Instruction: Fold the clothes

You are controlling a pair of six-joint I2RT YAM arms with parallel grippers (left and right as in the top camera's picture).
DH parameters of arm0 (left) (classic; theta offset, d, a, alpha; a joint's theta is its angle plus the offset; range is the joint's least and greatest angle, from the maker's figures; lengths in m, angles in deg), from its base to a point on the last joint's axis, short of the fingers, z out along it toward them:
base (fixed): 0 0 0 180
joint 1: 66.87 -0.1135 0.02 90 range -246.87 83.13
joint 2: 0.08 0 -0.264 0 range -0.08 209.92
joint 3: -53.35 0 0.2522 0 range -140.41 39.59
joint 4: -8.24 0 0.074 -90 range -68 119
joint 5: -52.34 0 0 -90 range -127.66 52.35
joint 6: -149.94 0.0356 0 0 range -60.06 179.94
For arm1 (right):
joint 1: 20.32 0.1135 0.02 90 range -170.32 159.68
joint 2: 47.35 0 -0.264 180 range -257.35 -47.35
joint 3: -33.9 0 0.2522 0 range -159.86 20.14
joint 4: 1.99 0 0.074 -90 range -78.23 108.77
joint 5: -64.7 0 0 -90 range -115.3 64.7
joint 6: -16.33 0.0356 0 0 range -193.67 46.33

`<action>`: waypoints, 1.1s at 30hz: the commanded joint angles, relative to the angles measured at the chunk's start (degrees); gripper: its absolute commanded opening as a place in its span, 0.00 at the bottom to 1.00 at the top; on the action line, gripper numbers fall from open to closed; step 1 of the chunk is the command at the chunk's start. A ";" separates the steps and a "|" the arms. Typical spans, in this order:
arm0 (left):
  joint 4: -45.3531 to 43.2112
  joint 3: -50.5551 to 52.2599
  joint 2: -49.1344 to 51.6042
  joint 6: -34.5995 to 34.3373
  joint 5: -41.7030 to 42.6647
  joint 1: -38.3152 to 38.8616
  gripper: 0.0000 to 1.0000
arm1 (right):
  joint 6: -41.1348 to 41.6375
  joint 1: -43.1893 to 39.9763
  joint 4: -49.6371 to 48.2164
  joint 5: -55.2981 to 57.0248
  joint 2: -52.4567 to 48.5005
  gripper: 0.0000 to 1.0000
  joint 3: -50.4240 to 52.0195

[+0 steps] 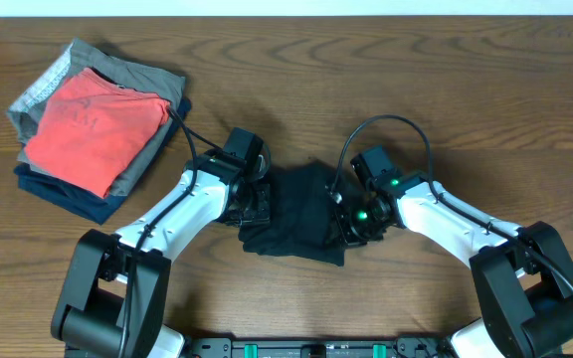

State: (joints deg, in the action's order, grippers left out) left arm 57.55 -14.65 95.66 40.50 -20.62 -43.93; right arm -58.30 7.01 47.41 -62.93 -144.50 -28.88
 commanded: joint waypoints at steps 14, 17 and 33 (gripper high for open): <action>2.08 0.68 2.12 0.74 0.28 0.31 0.48 | 13.75 -4.79 6.45 24.48 -0.37 0.01 0.31; 2.36 0.68 2.12 0.72 0.31 0.31 0.48 | 12.94 -5.64 5.05 23.87 -0.37 0.01 0.31; 3.96 -0.48 -15.41 -1.77 -5.79 0.00 0.77 | 0.46 -6.73 9.66 18.73 3.87 0.07 -6.27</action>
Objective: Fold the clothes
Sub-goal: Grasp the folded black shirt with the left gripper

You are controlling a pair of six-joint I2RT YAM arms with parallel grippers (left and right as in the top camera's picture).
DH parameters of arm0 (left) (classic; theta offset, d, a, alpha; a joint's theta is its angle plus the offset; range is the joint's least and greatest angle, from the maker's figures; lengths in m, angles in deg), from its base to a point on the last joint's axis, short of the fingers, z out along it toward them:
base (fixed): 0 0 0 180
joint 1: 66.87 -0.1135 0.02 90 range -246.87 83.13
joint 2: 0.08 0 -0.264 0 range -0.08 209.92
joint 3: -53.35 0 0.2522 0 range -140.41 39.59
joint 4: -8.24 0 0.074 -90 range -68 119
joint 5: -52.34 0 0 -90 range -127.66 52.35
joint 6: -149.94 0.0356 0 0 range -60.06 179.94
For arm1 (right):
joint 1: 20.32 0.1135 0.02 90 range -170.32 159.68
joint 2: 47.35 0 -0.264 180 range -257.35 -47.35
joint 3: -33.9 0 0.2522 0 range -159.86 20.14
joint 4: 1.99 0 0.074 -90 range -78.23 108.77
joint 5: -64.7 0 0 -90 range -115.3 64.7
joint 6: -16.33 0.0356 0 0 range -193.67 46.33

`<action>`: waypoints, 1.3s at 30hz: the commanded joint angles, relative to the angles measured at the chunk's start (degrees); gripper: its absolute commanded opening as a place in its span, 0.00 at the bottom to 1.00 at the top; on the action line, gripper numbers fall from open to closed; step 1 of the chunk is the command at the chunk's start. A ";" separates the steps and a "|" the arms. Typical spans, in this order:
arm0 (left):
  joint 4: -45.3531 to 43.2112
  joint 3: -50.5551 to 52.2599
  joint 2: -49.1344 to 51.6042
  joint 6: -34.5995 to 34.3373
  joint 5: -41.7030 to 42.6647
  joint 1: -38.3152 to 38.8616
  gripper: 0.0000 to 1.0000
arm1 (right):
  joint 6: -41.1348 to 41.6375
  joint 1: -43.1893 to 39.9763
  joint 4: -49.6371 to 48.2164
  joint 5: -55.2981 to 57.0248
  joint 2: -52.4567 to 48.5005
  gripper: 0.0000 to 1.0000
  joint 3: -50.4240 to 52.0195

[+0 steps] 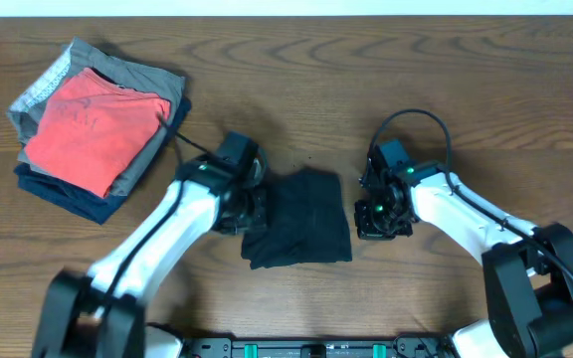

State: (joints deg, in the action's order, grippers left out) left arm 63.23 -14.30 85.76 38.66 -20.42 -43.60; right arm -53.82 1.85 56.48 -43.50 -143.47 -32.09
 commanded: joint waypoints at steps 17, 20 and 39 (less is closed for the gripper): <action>-20.15 -0.83 8.46 17.64 8.39 -12.35 0.98 | -9.66 -1.46 2.64 -10.34 6.32 0.14 -4.92; -20.24 -0.83 12.22 17.70 13.92 -13.35 0.98 | -9.68 -1.44 2.36 -10.34 6.32 0.15 -4.92; -11.04 -0.63 15.34 19.56 15.50 -13.33 0.43 | -9.60 3.06 -6.56 -7.37 -6.36 0.22 -4.72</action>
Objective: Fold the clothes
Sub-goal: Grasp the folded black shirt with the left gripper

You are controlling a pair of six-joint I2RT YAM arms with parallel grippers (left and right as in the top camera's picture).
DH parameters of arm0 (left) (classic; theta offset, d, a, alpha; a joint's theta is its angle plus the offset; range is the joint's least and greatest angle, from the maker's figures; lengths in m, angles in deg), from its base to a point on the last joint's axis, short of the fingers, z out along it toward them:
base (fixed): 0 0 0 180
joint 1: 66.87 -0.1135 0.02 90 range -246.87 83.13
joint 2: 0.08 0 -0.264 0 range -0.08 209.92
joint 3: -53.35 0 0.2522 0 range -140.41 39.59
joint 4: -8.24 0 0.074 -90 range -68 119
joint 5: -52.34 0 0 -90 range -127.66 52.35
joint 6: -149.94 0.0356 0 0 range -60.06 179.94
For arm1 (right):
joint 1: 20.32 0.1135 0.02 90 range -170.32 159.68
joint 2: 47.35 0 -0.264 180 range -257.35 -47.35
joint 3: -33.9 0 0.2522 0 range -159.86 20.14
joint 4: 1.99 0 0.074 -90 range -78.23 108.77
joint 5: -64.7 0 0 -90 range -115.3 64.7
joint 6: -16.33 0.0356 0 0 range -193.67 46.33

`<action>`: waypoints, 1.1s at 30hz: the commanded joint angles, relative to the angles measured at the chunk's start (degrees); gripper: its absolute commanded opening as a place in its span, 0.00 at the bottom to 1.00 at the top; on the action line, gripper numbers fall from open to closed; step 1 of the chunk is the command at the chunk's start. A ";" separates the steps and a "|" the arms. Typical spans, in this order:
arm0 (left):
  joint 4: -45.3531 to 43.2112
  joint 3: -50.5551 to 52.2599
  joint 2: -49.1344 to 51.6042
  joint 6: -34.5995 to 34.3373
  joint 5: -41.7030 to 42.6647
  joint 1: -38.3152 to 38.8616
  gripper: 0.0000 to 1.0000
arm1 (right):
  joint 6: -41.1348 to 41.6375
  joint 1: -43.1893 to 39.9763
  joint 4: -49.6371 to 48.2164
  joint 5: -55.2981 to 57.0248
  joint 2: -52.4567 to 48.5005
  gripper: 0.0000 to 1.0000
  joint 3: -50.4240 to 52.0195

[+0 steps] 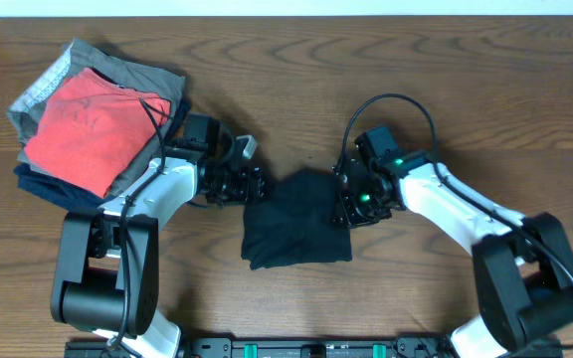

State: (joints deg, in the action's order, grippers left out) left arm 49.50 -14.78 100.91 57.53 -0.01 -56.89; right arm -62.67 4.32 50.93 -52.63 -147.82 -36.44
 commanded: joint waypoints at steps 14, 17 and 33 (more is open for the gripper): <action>20.92 0.94 -1.31 -6.10 -6.86 0.04 0.15 | -0.79 -1.97 -19.93 13.38 -4.26 0.25 -2.56; 18.93 0.55 -4.96 -6.01 -8.04 -0.83 0.42 | -0.81 -2.36 -14.97 13.70 -3.63 0.29 -3.10; -5.81 0.24 -6.80 5.77 4.79 -3.19 0.98 | 0.83 -6.47 -0.31 13.81 -3.26 0.25 -3.10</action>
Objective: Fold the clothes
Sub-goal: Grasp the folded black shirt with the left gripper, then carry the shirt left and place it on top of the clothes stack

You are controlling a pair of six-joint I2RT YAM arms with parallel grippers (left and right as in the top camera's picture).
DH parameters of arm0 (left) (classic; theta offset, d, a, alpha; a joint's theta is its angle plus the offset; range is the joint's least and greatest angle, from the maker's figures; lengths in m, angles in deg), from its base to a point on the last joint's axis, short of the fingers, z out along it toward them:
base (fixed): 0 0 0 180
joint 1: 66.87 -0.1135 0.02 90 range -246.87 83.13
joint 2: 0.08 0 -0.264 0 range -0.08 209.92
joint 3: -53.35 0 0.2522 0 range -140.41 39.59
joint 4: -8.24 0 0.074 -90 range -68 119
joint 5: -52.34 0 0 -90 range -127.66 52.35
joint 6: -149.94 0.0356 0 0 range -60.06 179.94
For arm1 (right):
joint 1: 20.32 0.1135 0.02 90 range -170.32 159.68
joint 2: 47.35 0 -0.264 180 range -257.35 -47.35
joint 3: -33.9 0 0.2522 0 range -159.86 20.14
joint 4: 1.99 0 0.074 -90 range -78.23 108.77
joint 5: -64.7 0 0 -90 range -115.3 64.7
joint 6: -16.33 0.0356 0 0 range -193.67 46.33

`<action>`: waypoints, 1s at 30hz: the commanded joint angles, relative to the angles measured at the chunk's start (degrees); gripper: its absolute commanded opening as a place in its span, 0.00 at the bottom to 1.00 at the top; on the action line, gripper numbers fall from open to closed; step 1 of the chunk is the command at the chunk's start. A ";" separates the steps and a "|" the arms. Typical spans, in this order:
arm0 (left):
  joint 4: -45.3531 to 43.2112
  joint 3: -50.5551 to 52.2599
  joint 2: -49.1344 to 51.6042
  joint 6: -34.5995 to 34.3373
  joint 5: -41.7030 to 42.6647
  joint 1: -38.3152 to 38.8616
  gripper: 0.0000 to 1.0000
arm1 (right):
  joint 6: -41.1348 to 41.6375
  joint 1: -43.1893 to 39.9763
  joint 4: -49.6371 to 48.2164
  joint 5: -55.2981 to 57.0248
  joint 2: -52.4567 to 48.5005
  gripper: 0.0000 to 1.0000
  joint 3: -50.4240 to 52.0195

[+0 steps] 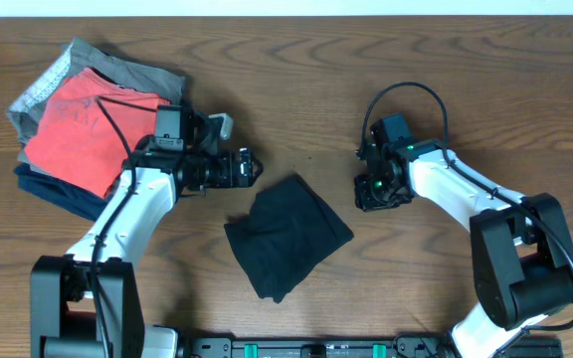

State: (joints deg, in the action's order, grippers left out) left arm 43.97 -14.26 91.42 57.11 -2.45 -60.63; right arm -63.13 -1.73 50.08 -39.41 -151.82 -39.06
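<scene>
A black garment (288, 237) lies folded into a small square near the table's middle, turned diagonally, with one corner pointing at the front edge. My left gripper (253, 169) hovers just beyond its upper left edge, pointing right and apart from the cloth. My right gripper (370, 195) stands to the right of the garment, also clear of it. The overhead view is too dark to show how either gripper's fingers stand. Nothing can be seen in either gripper.
A stack of folded clothes sits at the back left: a red piece (88, 129) on top, grey (117, 70) under it and navy (63, 194) at the bottom. The bare wooden table (466, 89) spreads to the right and rear.
The black garment has turned from square-on to diagonal and sits slightly nearer the front edge. Both grippers were at its upper corners and now stand clear of it, the right one farther right.
At first both grippers were on the sides of a loosely bunched black garment. Then it lay as a flat folded square with the grippers beside it. After that they were at its upper corners. Now the square lies turned diagonally and both grippers are off it.
</scene>
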 commanded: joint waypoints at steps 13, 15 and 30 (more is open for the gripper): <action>1.51 -0.28 24.17 10.75 25.03 2.64 0.98 | 2.25 -0.42 1.38 0.61 0.74 0.26 -0.48; 3.52 -0.26 26.27 11.15 25.00 3.93 0.99 | 2.25 -0.42 1.38 0.63 0.74 0.26 -0.48; 5.42 -3.52 24.33 9.90 19.32 4.13 0.06 | 2.25 -0.42 1.38 1.07 0.74 0.26 -0.48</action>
State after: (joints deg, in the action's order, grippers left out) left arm 49.26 -16.40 116.93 68.69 24.54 -54.99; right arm -61.71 -1.73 51.32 -39.34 -151.73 -39.06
